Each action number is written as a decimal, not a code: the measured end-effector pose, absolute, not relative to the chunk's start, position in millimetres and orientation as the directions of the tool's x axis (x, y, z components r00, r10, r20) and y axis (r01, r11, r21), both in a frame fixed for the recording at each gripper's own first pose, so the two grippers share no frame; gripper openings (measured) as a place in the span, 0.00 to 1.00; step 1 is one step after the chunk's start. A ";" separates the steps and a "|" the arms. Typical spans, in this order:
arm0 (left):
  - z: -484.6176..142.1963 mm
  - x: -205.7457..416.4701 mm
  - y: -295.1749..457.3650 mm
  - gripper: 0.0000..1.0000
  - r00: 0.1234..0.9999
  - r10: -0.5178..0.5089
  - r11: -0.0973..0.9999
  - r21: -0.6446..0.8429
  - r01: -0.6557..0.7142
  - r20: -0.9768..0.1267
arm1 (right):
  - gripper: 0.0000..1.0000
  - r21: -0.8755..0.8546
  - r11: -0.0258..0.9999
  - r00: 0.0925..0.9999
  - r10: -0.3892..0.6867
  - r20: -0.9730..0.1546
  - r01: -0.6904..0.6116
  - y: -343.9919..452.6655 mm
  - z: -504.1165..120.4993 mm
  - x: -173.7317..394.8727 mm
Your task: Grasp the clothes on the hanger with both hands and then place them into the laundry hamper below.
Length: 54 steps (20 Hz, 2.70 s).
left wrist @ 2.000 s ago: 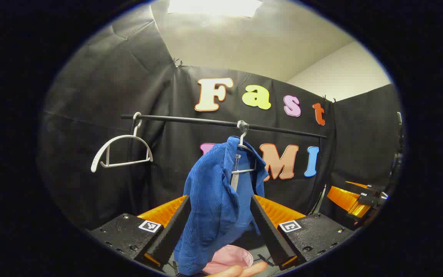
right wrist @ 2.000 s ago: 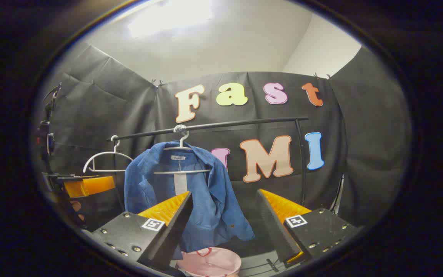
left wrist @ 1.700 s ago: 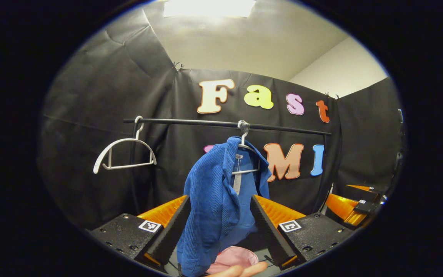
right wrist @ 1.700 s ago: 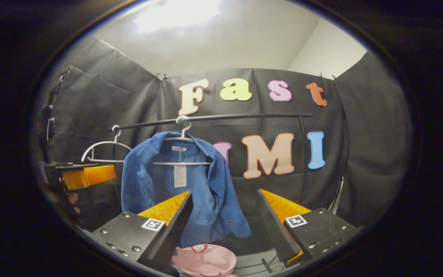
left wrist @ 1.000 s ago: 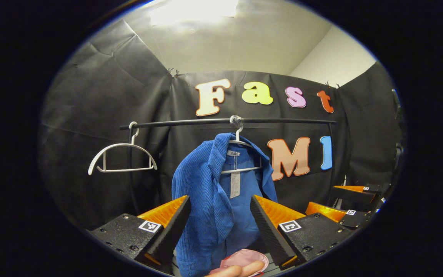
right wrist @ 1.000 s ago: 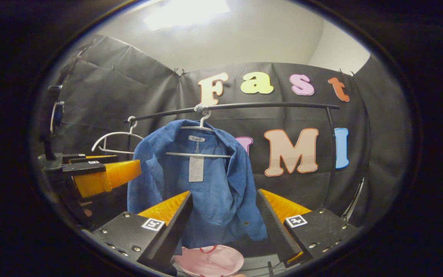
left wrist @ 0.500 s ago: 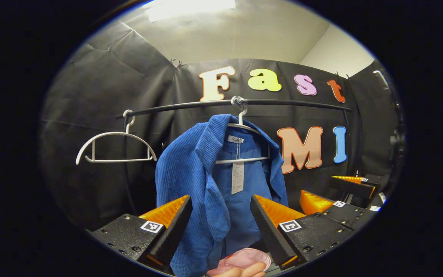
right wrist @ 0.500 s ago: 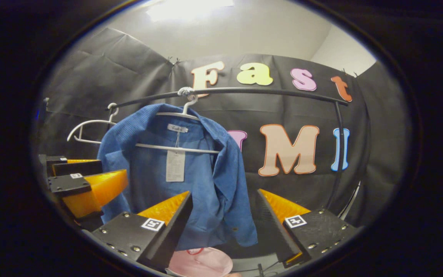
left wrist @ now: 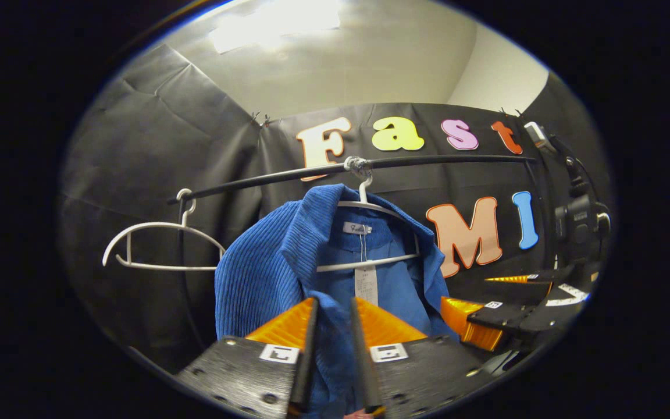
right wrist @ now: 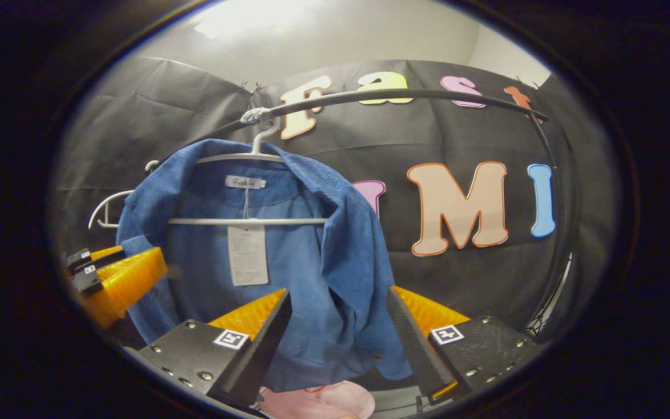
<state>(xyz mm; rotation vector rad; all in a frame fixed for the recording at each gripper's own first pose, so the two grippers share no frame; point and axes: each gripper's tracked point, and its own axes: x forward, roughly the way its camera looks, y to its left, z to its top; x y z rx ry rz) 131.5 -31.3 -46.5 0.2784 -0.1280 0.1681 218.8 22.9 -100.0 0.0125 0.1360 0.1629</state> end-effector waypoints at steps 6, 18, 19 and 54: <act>-67.1 138.0 -8.0 0.00 0.979 0.179 0.943 0.265 -0.200 0.103 | 1.00 0.002 0.979 0.975 0.205 -0.083 -0.206 40.2 -101.1 253.9; -70.7 135.0 -3.7 0.00 0.998 0.064 0.994 0.086 -0.065 0.015 | 0.93 0.011 0.978 0.978 0.210 -0.014 -0.210 41.4 -88.8 277.4; -66.3 129.1 -7.7 0.00 0.999 0.039 0.996 0.083 -0.040 0.013 | 0.98 0.010 0.977 0.977 0.213 -0.008 -0.213 43.3 -84.3 281.7; 58.1 59.8 84.2 0.00 0.982 -0.185 0.934 0.303 0.191 -0.047 | 0.00 -0.121 0.989 0.996 -0.087 0.037 0.090 -28.0 -76.5 339.7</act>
